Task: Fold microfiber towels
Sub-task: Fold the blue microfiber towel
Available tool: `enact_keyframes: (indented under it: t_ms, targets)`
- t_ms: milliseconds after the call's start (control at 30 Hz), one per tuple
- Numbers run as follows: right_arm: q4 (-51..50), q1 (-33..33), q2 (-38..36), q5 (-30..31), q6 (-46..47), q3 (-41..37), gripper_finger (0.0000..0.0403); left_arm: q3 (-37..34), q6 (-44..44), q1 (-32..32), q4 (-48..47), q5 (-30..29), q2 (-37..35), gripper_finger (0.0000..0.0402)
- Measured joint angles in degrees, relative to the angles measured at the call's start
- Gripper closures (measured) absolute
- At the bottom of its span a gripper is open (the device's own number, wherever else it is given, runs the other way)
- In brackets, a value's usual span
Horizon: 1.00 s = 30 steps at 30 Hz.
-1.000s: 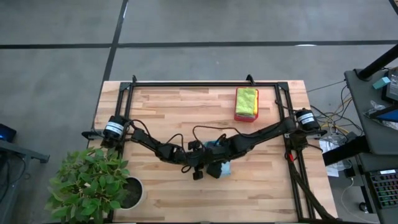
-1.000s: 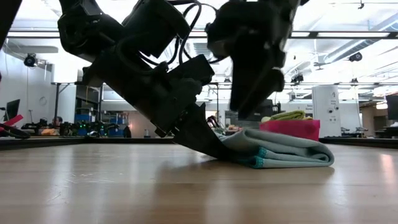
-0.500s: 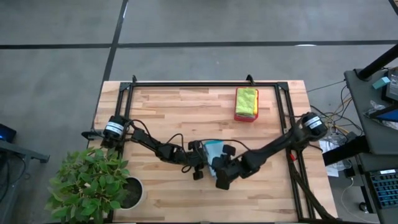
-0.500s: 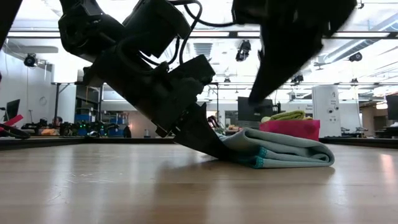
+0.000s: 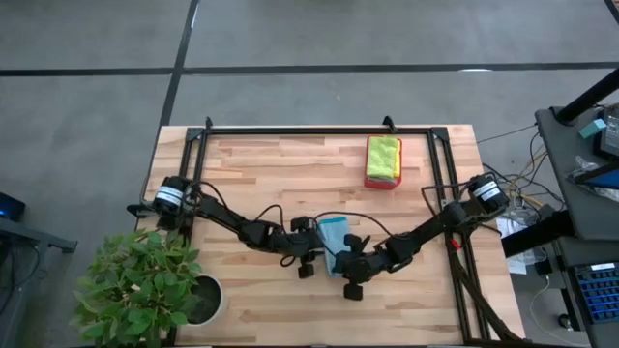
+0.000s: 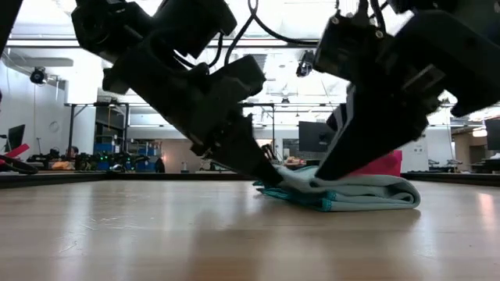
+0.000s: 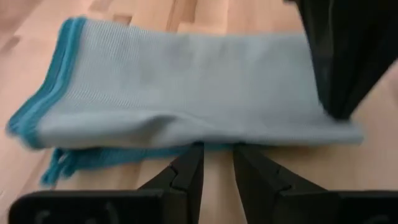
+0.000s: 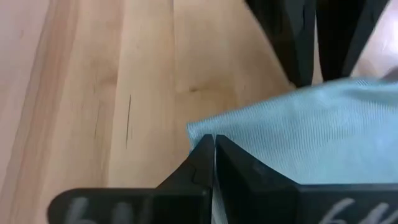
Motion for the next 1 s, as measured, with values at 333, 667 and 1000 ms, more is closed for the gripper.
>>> enact_keyframes:
  t_ms: [333, 667, 1000]
  targets:
    - [3.13, 0.0, 0.0, -2.15, -1.66, -3.56, 0.0394, 0.17, 2.22, 0.37, -10.22, -0.84, -7.37, 0.0329]
    - [3.48, 0.0, 0.0, -2.47, -2.1, -3.56, 0.0394, -0.16, 7.21, 4.17, -0.61, -6.46, -4.35, 0.0329]
    - [3.75, 0.0, 0.0, -6.92, -1.56, -3.54, 0.0394, -0.22, 4.99, 5.88, -3.16, -6.45, -0.36, 0.0329]
